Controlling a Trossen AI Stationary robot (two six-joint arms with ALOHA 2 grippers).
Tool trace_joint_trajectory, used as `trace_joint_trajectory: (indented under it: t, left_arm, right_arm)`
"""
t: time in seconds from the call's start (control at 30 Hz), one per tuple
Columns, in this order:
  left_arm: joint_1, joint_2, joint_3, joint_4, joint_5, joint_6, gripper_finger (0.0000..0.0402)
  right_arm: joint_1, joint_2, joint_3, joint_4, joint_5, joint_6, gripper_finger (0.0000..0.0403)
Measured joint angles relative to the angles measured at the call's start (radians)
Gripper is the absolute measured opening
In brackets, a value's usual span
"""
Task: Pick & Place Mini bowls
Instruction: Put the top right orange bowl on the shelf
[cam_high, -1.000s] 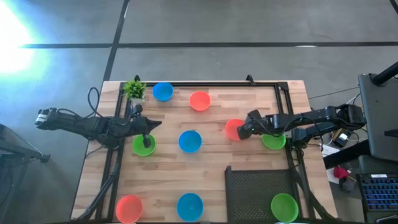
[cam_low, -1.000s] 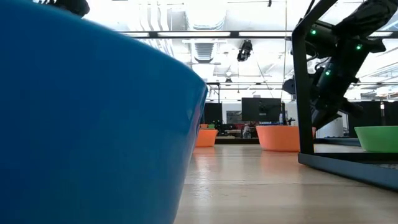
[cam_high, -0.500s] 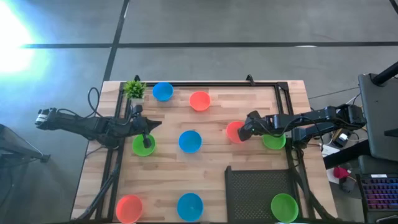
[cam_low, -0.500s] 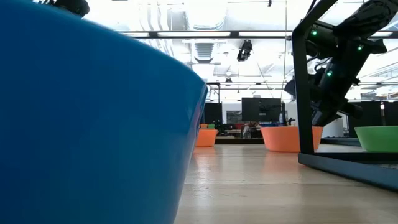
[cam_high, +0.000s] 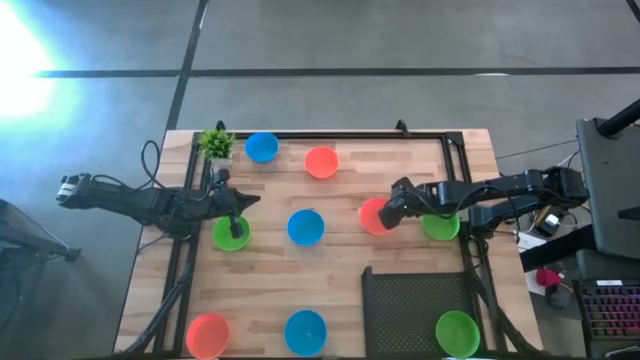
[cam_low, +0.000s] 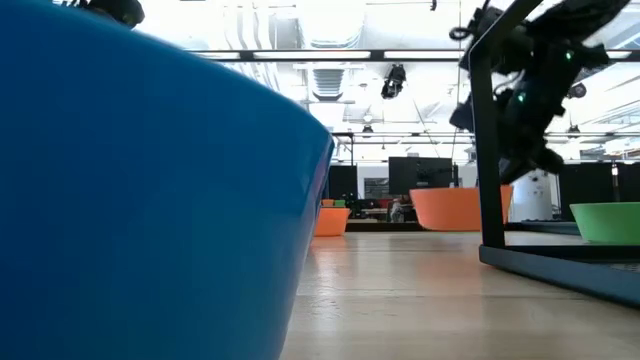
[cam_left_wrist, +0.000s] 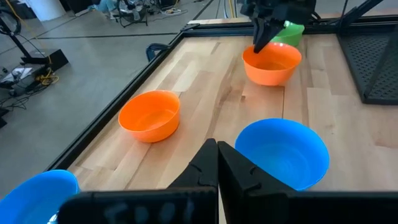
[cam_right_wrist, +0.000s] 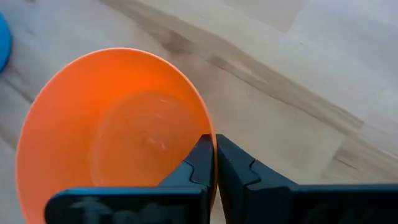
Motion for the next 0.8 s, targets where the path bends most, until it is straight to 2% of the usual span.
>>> trace_joint_trajectory:
  t: [0.2,0.43,0.63,0.8]
  left_arm:
    - [0.000,0.000,0.000,0.000,0.000,0.000,0.0000]
    - [0.000,0.000,0.000,0.000,-0.001,0.000,0.0000]
    - [0.000,0.000,0.000,0.000,-0.001,0.000,0.0000]
    - [0.000,0.000,0.000,0.000,-0.002,0.005,0.0000]
  right_arm:
    - [0.057,0.000,0.129,-0.191,-0.004,-0.009,0.0008]
    - [0.188,0.000,0.274,-0.381,-0.012,0.008,0.0008]
    - [0.334,0.000,0.343,-0.505,-0.006,0.130,0.0008]
    - [0.450,0.000,0.348,-0.531,-0.011,0.233,0.0008]
